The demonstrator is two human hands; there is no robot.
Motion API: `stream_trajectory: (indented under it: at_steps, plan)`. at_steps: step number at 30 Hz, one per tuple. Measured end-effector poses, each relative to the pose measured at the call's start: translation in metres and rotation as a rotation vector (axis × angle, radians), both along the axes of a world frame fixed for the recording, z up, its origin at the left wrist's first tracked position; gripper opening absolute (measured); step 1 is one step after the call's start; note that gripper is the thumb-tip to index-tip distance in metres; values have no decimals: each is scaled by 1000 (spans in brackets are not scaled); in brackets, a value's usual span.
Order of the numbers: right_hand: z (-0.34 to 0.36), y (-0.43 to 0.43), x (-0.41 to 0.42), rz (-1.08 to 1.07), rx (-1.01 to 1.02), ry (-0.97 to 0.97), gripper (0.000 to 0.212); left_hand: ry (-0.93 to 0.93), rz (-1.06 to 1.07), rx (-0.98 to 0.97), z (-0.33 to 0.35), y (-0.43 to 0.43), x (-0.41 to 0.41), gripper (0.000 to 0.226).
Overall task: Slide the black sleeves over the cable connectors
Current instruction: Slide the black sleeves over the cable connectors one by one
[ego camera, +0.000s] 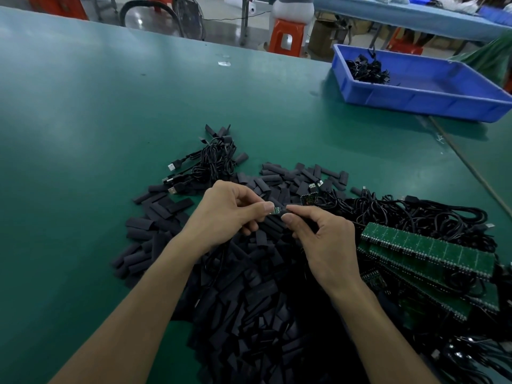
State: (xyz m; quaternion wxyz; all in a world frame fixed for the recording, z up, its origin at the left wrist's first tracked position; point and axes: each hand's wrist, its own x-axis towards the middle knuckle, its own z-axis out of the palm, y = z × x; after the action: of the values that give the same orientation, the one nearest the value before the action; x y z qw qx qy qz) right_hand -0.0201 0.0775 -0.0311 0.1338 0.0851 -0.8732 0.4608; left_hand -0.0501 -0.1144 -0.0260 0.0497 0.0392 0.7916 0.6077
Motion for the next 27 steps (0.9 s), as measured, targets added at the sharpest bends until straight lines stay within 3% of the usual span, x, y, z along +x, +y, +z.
stream_trajectory:
  at_steps: [5, 15, 24, 27]
  plan:
    - [1, 0, 0, 26, 31, -9, 37, -17, 17, 30, 2, 0, 1, 19]
    - [5, 4, -2, 39, 103, -25, 32, -29, -55, 26, 4, -3, 2, 20]
    - [6, 7, -4, 80, 2, -110, 25, -50, -114, 65, 7, -5, 3, 16]
    - [8, 9, -5, 142, -34, -146, 34, -55, -124, 87, 8, -5, 3, 15]
